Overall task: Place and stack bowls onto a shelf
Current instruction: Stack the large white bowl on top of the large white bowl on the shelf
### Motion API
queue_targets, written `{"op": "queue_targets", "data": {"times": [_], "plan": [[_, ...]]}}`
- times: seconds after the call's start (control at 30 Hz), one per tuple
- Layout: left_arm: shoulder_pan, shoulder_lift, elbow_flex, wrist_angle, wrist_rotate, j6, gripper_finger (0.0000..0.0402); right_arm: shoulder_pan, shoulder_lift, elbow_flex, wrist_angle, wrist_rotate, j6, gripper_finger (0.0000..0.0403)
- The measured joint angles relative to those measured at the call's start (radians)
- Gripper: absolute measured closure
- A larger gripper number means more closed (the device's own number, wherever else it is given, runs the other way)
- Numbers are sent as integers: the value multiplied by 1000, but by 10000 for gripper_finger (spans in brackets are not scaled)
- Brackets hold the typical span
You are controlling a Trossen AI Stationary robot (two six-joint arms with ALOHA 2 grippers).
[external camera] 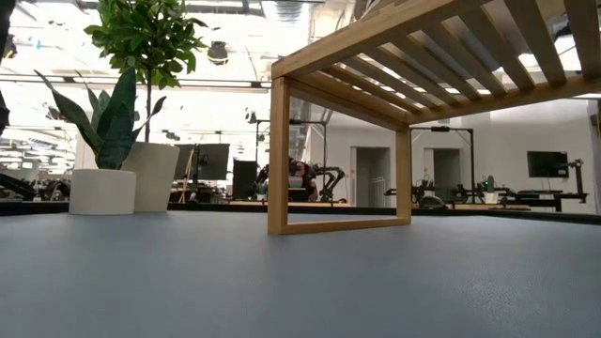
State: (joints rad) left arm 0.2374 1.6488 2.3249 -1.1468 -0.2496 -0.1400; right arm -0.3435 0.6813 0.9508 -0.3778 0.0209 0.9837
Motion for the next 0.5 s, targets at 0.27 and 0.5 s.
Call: {"op": "queue_targets", "data": {"times": [0.27, 0.5], "plan": [[0, -34, 0, -61, -50, 48, 152, 158, -44, 0, -224, -121, 265, 382], [0, -35, 0, -164, -51, 52, 152, 323, 30, 0, -293, -126, 358, 382]]}}
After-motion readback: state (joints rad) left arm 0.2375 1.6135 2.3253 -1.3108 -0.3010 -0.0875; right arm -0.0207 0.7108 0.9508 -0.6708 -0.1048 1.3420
